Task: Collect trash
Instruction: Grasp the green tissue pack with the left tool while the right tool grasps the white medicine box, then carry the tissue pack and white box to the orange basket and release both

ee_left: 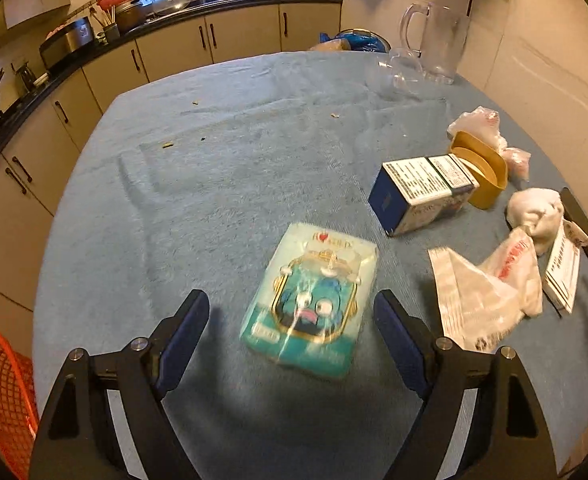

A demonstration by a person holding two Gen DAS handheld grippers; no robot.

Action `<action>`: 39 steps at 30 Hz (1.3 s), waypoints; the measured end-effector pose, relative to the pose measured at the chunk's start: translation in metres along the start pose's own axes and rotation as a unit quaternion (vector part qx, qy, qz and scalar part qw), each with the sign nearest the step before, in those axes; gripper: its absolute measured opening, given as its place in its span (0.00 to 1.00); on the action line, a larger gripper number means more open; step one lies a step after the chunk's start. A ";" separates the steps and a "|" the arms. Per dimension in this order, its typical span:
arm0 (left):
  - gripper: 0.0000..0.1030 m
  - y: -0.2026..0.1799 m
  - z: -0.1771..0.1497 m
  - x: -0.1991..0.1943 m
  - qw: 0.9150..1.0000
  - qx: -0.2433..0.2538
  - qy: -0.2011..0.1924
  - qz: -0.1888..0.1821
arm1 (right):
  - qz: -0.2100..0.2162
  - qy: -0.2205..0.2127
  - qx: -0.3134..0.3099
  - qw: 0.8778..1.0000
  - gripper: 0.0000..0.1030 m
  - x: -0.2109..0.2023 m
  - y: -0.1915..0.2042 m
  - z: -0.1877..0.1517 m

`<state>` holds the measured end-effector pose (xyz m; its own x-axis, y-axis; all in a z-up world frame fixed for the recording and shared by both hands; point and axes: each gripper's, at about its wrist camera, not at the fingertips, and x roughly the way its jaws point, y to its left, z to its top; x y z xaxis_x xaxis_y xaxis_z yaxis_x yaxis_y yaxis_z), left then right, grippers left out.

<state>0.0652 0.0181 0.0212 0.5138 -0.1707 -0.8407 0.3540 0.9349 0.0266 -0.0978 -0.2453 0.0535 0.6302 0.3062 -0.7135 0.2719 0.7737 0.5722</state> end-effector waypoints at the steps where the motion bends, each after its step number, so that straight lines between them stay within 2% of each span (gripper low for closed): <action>1: 0.81 0.000 0.001 0.003 1.000 -0.001 0.002 0.002 | -0.005 0.003 0.003 1.000 0.59 0.002 -0.004 0.002; 4: 0.79 -0.001 0.005 0.010 1.000 -0.004 0.005 -0.005 | -0.027 0.021 0.005 0.999 0.58 0.016 -0.009 0.004; 5: 0.75 -0.003 0.006 0.011 1.000 -0.004 0.003 -0.003 | -0.032 0.026 0.005 0.999 0.58 0.019 -0.009 0.004; 6: 0.64 -0.004 0.006 0.013 1.000 -0.003 0.004 -0.002 | -0.039 0.031 0.005 0.999 0.59 0.025 -0.009 0.005; 9: 0.54 -0.004 0.007 0.012 1.000 -0.003 0.001 0.001 | -0.068 0.035 0.006 0.997 0.61 0.034 -0.009 0.006; 11: 0.54 -0.004 0.004 0.011 1.000 -0.004 0.002 0.006 | -0.079 0.036 0.005 0.996 0.66 0.040 -0.005 0.009; 17: 0.53 0.004 -0.008 0.003 1.000 -0.018 0.003 0.014 | -0.148 0.040 -0.049 0.987 0.74 0.063 0.021 0.016; 19: 0.53 0.007 -0.011 0.001 1.000 -0.023 0.004 0.013 | -0.176 0.041 -0.079 0.980 0.74 0.071 0.034 0.014; 23: 0.53 0.011 -0.014 -0.001 1.000 -0.024 0.000 0.009 | -0.203 0.051 -0.141 0.968 0.73 0.081 0.054 0.002; 25: 0.50 0.009 -0.016 -0.002 1.000 -0.022 -0.004 0.010 | -0.202 0.047 -0.167 0.964 0.71 0.078 0.057 -0.007; 30: 0.44 0.007 -0.020 -0.012 1.000 -0.020 -0.016 0.006 | -0.179 0.037 -0.161 0.970 0.61 0.054 0.047 -0.017; 33: 0.43 0.005 -0.023 -0.020 1.000 -0.019 -0.023 -0.002 | -0.159 0.023 -0.150 0.976 0.59 0.036 0.040 -0.022; 39: 0.41 0.006 -0.034 -0.029 0.999 -0.030 -0.028 -0.009 | -0.117 -0.009 -0.155 0.981 0.58 0.017 0.058 -0.034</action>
<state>0.0262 0.0387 0.0273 0.5506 -0.2033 -0.8097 0.3167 0.9482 -0.0227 -0.0958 -0.1761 0.0612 0.5899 0.0922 -0.8022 0.1780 0.9542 0.2406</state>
